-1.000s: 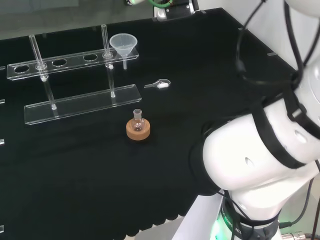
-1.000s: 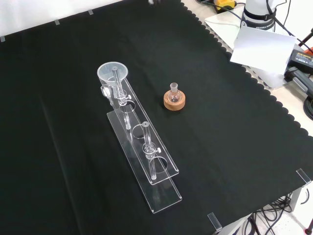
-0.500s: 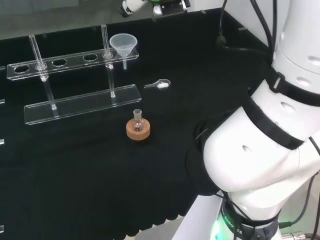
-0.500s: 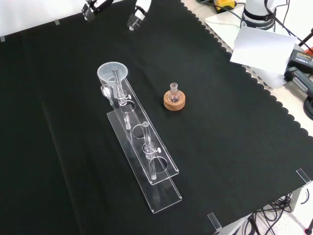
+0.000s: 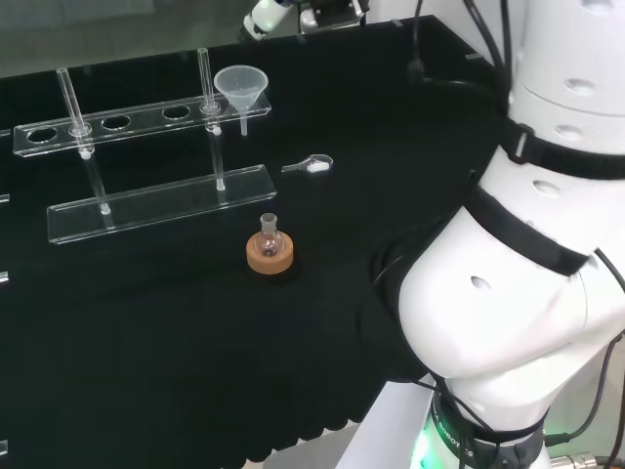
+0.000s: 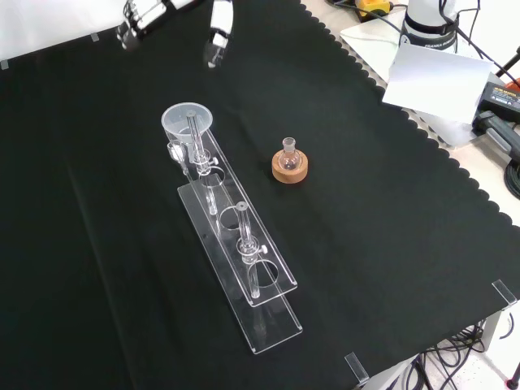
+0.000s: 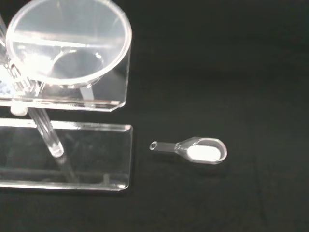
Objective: Pick up the funnel from the transparent funnel stand.
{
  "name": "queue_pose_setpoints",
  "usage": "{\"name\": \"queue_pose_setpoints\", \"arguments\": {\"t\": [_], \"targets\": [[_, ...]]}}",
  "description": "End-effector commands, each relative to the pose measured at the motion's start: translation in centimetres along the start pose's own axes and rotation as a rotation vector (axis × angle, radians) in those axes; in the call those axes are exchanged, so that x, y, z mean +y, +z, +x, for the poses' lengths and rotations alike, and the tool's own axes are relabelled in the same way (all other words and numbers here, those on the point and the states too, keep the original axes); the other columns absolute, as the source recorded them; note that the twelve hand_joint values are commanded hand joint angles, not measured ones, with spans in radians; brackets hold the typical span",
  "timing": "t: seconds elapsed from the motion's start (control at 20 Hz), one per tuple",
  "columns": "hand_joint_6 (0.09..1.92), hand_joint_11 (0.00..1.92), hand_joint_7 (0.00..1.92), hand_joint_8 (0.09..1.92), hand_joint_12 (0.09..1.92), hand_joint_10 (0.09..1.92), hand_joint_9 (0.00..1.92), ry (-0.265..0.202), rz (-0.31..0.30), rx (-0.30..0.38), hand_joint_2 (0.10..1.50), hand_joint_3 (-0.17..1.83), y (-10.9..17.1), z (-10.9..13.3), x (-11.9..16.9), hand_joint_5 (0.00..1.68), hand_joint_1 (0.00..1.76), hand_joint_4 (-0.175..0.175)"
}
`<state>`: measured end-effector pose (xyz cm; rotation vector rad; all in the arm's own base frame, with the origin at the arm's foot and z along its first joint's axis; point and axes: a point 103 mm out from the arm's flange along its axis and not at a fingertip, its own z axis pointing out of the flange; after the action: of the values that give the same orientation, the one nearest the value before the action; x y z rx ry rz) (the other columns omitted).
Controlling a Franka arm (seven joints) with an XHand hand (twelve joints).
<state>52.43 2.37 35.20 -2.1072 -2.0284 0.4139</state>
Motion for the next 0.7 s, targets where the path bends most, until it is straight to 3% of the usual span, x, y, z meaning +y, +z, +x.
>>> {"name": "queue_pose_setpoints", "arguments": {"t": [0.05,0.1,0.7], "targets": [[0.09,0.11,0.0,0.09,1.51,0.57,0.0,-0.091,0.134,-0.061,0.71,0.19,3.2,3.4,4.0,0.0,0.52,0.05],[0.09,0.12,0.0,0.09,1.51,0.56,0.0,-0.089,0.137,-0.056,0.7,0.19,3.1,2.4,4.3,0.0,0.52,0.051],[0.09,0.13,0.02,0.09,1.54,0.75,0.0,-0.106,0.148,-0.07,0.69,0.18,4.7,4.5,4.9,0.0,0.56,0.037]]}}
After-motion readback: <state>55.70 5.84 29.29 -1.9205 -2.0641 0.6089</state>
